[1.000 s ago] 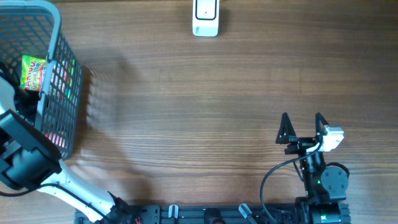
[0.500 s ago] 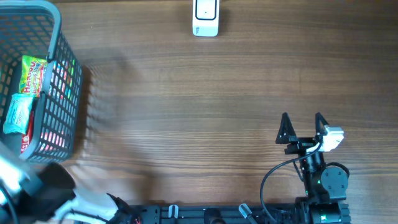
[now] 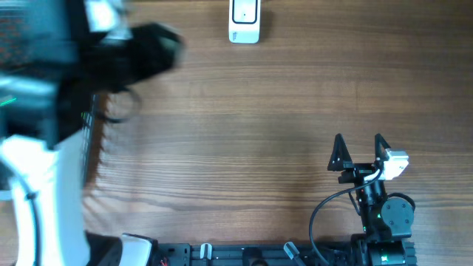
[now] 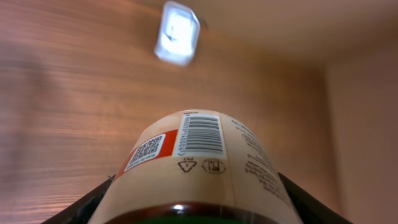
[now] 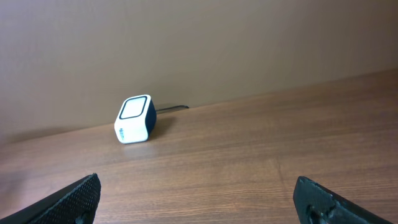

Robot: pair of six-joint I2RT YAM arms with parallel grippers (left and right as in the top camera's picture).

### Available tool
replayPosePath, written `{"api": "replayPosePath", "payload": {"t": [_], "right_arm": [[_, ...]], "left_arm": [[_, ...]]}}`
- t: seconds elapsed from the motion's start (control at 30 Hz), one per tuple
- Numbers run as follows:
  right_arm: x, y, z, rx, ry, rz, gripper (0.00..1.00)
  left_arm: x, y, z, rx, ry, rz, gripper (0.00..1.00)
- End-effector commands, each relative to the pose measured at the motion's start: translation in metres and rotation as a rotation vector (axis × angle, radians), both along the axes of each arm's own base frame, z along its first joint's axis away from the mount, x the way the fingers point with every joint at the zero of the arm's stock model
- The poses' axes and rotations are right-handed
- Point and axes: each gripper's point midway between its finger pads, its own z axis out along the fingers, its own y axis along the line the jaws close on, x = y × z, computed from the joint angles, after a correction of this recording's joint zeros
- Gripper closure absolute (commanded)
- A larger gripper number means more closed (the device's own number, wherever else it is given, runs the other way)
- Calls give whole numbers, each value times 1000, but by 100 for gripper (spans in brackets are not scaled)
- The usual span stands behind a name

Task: Scan the item barcode
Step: 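Carry the jar with the left gripper toward the scanner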

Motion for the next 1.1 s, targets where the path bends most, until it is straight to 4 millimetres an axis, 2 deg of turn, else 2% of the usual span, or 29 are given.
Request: {"api": "replayPosePath", "payload": {"t": [0.0, 0.07, 0.17, 0.27, 0.3, 0.33, 0.47, 0.77, 0.9, 0.97, 1.07], "right_arm": [[0, -1, 1, 2, -7, -9, 0], [0, -1, 1, 2, -7, -9, 0], [0, -1, 1, 2, -7, -9, 0], [0, -1, 1, 2, -7, -9, 0], [0, -1, 1, 2, -7, -9, 0], [0, -1, 1, 2, -7, -9, 0], [0, -1, 1, 2, -7, -9, 0], [0, -1, 1, 2, -7, -9, 0], [0, -1, 1, 2, -7, -9, 0], [0, -1, 1, 2, -7, -9, 0], [0, -1, 1, 2, -7, -9, 0]], "left_arm": [[5, -58, -55, 238, 54, -224, 33], [1, -92, -88, 313, 101, -372, 35], [-11, -130, -138, 419, 159, -630, 35], [-28, -168, -182, 393, 206, -872, 30], [-34, -181, -207, 381, 224, -969, 29], [-34, -184, -221, 392, 231, -990, 30], [-32, -189, -261, 408, 227, -1045, 37], [-35, -169, -329, 442, 256, -1084, 37], [-28, -149, -366, 553, 242, -1044, 36], [-25, -138, -376, 616, 233, -1035, 35], [-21, -122, -385, 713, 233, -1035, 25]]}}
